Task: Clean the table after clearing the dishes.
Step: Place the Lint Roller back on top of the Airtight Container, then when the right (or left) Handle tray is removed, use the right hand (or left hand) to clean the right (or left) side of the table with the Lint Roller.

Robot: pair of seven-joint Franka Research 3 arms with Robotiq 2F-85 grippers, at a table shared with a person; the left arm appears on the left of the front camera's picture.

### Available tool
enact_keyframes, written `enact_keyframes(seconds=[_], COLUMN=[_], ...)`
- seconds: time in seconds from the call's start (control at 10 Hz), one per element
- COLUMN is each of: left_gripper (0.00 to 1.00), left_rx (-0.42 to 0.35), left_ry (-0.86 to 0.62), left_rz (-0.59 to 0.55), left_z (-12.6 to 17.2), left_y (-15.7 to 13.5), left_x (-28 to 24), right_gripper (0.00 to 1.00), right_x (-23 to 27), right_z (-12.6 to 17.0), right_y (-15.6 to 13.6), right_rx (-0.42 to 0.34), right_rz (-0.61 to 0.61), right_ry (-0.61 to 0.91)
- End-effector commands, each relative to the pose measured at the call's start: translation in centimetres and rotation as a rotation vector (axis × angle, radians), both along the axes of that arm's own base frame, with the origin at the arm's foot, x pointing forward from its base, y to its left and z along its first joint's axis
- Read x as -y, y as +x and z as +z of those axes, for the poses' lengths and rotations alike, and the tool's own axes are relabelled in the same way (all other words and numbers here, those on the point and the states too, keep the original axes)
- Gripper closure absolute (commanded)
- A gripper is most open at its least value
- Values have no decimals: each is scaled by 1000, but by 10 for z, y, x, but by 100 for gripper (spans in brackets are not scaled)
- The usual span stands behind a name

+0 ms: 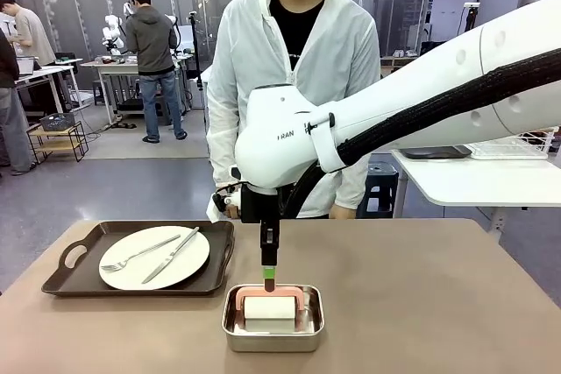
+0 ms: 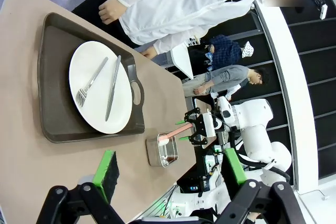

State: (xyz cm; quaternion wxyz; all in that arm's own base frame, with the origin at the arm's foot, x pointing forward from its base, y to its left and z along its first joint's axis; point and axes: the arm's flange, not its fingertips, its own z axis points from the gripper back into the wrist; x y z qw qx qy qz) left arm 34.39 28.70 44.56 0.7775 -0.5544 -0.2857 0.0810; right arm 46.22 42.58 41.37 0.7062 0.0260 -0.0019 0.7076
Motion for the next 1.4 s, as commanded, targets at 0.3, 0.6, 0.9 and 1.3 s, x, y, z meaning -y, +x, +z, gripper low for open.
enact_keyframes(seconds=[0.3,0.6,0.9,1.3], left_gripper=[0,0,0,0], left_rx=[10,10,10,10], left_ry=[-9,-9,-9,-9], left_rz=[1,1,1,1], left_z=[2,2,2,2], left_y=[-2,-2,-2,-2], left_x=[-1,-1,-1,-1], right_gripper=[0,0,0,0], right_x=[14,16,11,11], right_z=[34,42,48,48], right_y=[-9,-6,0,0], right_rx=[82,97,86,86], right_rz=[-16,-71,-26,-26], right_ry=[44,45,35,35])
